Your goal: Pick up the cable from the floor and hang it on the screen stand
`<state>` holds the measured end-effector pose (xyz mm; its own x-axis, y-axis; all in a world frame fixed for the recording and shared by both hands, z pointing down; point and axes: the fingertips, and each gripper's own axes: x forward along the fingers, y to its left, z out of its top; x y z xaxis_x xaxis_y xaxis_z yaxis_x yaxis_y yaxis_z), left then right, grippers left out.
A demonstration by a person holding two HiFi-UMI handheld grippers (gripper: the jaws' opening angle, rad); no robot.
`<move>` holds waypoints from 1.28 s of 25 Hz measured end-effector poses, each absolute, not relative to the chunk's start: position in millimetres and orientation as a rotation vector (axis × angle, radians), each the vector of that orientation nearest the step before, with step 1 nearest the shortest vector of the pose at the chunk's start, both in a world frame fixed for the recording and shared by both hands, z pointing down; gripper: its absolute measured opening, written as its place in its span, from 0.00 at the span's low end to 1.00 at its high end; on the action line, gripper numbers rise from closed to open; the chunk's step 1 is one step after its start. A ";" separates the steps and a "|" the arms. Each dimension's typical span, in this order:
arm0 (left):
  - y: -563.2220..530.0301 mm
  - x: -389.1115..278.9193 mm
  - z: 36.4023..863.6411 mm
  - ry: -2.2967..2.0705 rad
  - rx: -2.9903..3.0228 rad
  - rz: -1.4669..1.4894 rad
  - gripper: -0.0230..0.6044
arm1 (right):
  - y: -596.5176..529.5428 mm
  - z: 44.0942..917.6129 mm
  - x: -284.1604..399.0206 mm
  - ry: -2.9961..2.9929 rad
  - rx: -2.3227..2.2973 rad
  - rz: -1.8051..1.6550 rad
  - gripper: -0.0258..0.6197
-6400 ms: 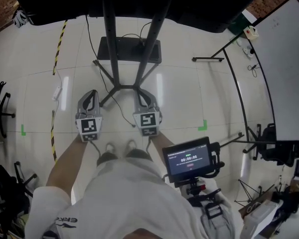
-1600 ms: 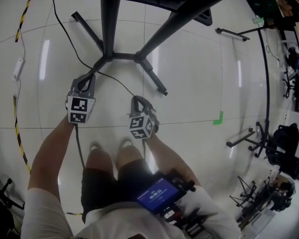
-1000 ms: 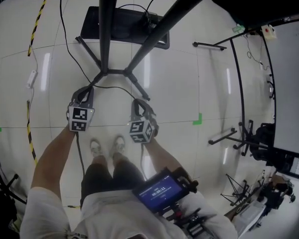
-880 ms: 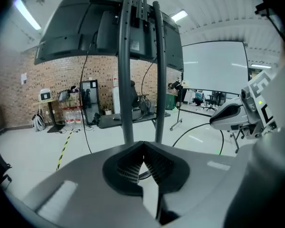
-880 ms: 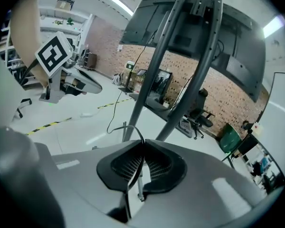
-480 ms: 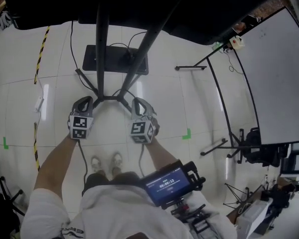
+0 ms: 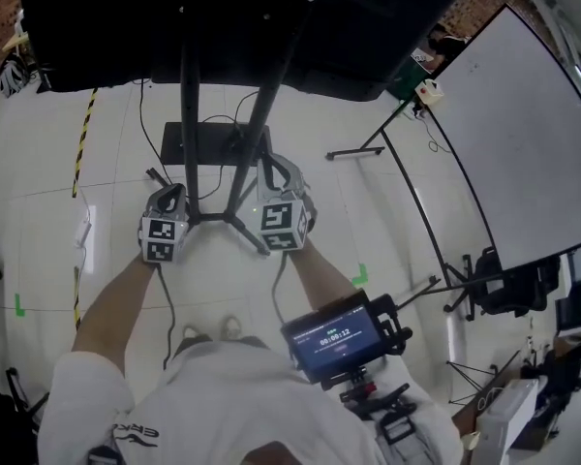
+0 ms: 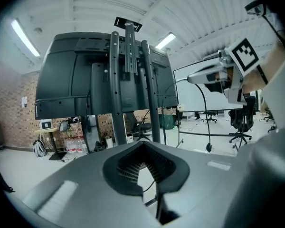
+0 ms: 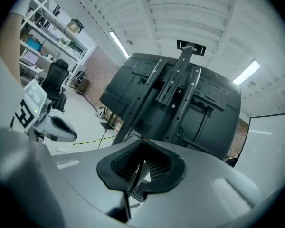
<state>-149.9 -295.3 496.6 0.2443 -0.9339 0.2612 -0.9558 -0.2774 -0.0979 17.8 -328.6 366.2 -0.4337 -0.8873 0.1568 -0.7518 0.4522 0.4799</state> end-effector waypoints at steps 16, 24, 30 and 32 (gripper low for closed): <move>-325.7 -74.3 497.6 -1.699 2.621 0.514 0.19 | -299.5 149.9 32.7 -2.453 1.518 -0.775 0.09; -343.1 -41.4 496.1 -1.634 2.688 0.553 0.23 | -280.8 103.5 48.4 -2.448 1.588 -0.872 0.09; -345.3 -20.3 492.2 -1.611 2.736 0.536 0.25 | -271.7 90.3 59.1 -2.430 1.625 -0.900 0.09; -346.8 -18.8 488.5 -1.637 2.736 0.521 0.25 | -268.4 86.5 64.0 -2.429 1.638 -0.902 0.09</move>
